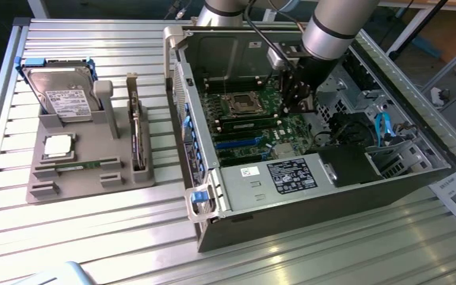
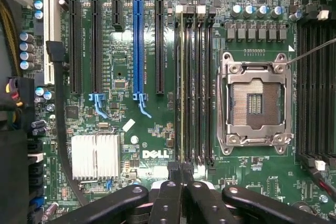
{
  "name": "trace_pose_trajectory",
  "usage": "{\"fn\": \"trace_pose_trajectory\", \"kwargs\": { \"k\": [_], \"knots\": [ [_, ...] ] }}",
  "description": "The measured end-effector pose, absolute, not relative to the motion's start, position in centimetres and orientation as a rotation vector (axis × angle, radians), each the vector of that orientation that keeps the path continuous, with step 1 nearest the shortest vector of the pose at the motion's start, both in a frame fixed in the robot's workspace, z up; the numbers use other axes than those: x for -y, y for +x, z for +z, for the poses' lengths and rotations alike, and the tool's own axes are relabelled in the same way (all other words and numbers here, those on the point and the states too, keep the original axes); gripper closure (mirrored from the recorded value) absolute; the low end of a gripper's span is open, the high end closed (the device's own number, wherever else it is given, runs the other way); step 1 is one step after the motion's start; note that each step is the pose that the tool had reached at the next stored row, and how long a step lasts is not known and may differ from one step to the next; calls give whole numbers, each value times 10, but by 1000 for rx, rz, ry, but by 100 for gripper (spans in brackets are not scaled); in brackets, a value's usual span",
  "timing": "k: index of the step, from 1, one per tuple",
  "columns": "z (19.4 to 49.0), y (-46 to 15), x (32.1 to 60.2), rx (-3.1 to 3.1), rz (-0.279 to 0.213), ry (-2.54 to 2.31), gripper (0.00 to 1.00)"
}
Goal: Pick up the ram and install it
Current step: 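Press down the ram until it locks into place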
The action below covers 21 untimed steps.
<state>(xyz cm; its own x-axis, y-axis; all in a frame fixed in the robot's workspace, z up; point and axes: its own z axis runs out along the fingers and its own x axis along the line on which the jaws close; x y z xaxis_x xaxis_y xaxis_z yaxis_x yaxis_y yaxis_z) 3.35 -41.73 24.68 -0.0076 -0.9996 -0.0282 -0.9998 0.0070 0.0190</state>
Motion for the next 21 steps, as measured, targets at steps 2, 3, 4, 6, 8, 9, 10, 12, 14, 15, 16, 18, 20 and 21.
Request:
{"fn": "trace_pose_trajectory", "kwargs": {
  "k": [2, 3, 4, 6, 8, 9, 10, 12, 14, 15, 16, 18, 20, 21],
  "knots": [
    [245, 33, 417, -2224, 52, -2208, 90],
    [244, 33, 417, -2224, 51, -2208, 90],
    [243, 33, 417, -2224, 51, -2208, 90],
    [240, 33, 417, -2224, 51, -2208, 90],
    [239, 33, 417, -2224, 50, -2208, 90],
    [239, 33, 417, -2224, 50, -2208, 90],
    [239, 33, 417, -2224, 50, -2208, 90],
    [238, 33, 416, -2224, 50, -2207, 90],
    [238, 33, 413, -2224, 50, -2208, 90],
    [238, 33, 413, -2224, 50, -2208, 90],
    [238, 33, 413, -2224, 50, -2208, 90],
    [238, 33, 413, -2224, 50, -2208, 90],
    [237, 33, 413, -2224, 50, -2208, 90],
    [237, 33, 413, -2224, 50, -2208, 90]
  ]
}}
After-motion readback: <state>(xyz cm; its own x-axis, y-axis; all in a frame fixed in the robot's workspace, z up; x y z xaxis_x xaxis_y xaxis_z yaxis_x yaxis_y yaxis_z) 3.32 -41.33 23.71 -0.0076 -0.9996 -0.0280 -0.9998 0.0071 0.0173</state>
